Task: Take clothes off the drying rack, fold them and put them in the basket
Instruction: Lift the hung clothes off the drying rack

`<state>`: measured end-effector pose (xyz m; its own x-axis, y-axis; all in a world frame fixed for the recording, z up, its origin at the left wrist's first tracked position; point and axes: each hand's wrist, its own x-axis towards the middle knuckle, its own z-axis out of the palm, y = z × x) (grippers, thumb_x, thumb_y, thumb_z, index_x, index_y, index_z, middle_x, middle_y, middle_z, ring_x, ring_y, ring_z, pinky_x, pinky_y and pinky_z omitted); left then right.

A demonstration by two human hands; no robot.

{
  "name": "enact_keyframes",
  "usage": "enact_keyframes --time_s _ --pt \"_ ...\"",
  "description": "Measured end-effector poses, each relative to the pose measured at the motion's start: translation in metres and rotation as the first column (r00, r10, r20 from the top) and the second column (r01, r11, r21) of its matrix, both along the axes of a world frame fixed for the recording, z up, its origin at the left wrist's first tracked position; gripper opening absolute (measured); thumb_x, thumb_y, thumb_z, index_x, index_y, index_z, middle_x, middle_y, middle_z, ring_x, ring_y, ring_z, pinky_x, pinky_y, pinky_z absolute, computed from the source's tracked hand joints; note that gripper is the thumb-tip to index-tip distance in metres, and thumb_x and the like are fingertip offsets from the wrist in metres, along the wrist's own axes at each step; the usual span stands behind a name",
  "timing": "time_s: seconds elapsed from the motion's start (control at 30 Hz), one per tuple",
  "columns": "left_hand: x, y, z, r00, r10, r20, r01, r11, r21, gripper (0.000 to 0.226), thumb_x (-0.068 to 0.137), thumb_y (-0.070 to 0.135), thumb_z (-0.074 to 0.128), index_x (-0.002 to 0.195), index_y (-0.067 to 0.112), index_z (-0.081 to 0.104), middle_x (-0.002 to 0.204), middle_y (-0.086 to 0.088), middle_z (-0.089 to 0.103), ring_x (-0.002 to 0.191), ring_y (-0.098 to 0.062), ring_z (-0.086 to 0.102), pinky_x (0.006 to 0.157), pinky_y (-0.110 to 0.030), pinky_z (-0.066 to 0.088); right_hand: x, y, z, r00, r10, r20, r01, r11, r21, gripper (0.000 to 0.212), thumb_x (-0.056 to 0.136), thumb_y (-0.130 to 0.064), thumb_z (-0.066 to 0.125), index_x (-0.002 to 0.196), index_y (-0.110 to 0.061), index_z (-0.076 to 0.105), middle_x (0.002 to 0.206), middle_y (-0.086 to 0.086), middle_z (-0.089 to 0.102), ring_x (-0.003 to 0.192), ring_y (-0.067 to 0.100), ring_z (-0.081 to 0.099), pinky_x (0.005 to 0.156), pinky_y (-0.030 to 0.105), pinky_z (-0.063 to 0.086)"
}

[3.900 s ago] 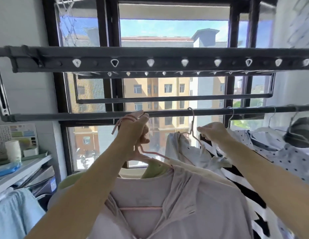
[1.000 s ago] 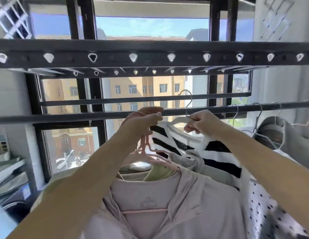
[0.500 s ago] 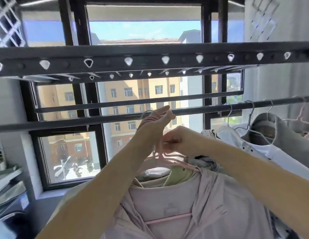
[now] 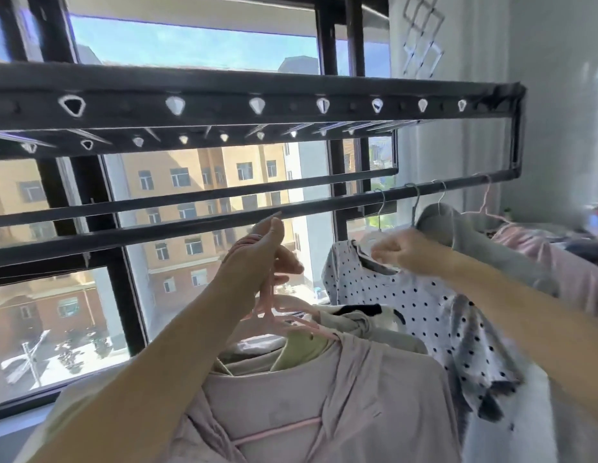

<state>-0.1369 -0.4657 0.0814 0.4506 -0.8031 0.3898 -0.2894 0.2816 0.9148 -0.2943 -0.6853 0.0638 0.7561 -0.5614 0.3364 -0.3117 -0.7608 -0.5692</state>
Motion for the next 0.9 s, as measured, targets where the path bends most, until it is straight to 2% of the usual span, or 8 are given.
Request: enact_keyframes --time_s 0.07,0.13,0.2,0.27,0.5,0.6,0.67,0.9 --pt "-0.004 -0.005 -0.005 1.0 -0.017 -0.017 0.018 1.0 0.007 0.035 0.083 0.045 0.048 0.107 0.022 0.058 0.052 0.0 0.052 0.046 -0.012 0.053 0.057 -0.027 0.047 -0.011 -0.023 -0.004 0.984 -0.153 0.095 0.148 0.988 0.052 0.024 0.094 -0.022 0.059 0.112 -0.008 0.066 0.085 -0.003 0.066 0.066 0.003 0.063 0.06 0.012 0.048" --pt "-0.009 -0.012 -0.007 0.999 -0.039 -0.008 0.04 0.999 0.008 0.047 0.077 0.046 0.049 0.119 0.026 0.055 0.049 0.002 0.046 0.041 -0.009 0.042 0.045 -0.022 0.04 -0.017 -0.043 -0.007 0.953 -0.272 0.134 0.267 0.962 0.052 0.017 0.094 -0.017 0.06 0.109 -0.011 0.065 0.084 0.001 0.068 0.067 0.007 0.058 0.05 0.01 0.038" --pt "-0.013 -0.018 -0.005 0.998 -0.061 -0.001 0.061 0.998 -0.001 0.052 0.079 0.046 0.048 0.128 0.028 0.051 0.047 0.003 0.042 0.04 -0.009 0.038 0.039 -0.02 0.035 -0.014 -0.061 -0.009 0.936 -0.328 0.129 0.321 0.944 0.071 0.023 0.094 -0.013 0.059 0.113 -0.004 0.066 0.104 0.014 0.07 0.085 0.022 0.064 0.056 0.015 0.043" --pt "-0.017 -0.022 -0.002 0.998 -0.065 -0.018 0.064 0.998 -0.02 0.044 0.087 0.043 0.045 0.128 0.028 0.051 0.046 0.003 0.039 0.039 -0.009 0.035 0.039 -0.02 0.033 -0.007 -0.071 -0.008 0.934 -0.339 0.11 0.328 0.938 0.107 0.022 0.092 -0.009 0.059 0.11 0.002 0.065 0.109 0.022 0.067 0.093 0.031 0.064 0.06 0.026 0.048" --pt "-0.038 -0.054 0.02 0.997 0.019 -0.074 -0.021 0.999 -0.025 0.034 0.097 0.041 0.041 0.127 0.031 0.054 0.047 0.005 0.033 0.039 -0.009 0.031 0.043 -0.022 0.031 0.022 -0.101 0.001 0.992 -0.123 0.013 0.117 0.967 0.226 0.05 0.086 -0.019 0.07 0.123 0.009 0.053 0.088 0.016 0.063 0.068 0.021 0.054 0.062 0.026 0.045" --pt "-0.054 -0.072 0.022 0.994 0.05 -0.096 -0.052 0.998 -0.021 0.034 0.097 0.042 0.041 0.126 0.031 0.056 0.046 0.005 0.032 0.038 -0.009 0.031 0.044 -0.023 0.031 0.023 -0.11 0.003 0.998 -0.052 0.038 0.035 0.935 0.353 0.032 0.088 -0.009 0.066 0.115 0.005 0.057 0.098 0.025 0.067 0.065 0.02 0.064 0.052 0.025 0.055" --pt "-0.065 -0.083 0.019 0.992 0.055 -0.109 -0.056 0.998 -0.014 0.033 0.097 0.041 0.043 0.126 0.031 0.057 0.046 0.005 0.032 0.038 -0.009 0.031 0.044 -0.022 0.032 0.023 -0.114 0.002 0.995 -0.032 0.09 -0.014 0.879 0.476 0.022 0.089 -0.001 0.062 0.11 0.005 0.059 0.094 0.026 0.067 0.066 0.022 0.068 0.055 0.028 0.059" --pt "-0.087 -0.108 0.004 0.972 0.068 -0.223 -0.06 0.997 0.039 0.031 0.101 0.033 0.039 0.121 0.026 0.062 0.046 0.004 0.027 0.036 -0.009 0.024 0.04 -0.019 0.026 0.011 -0.123 0.017 0.947 0.063 0.316 -0.222 0.84 0.496 0.02 0.09 0.0 0.061 0.108 0.009 0.062 0.085 0.021 0.07 0.065 0.02 0.07 0.053 0.022 0.056"
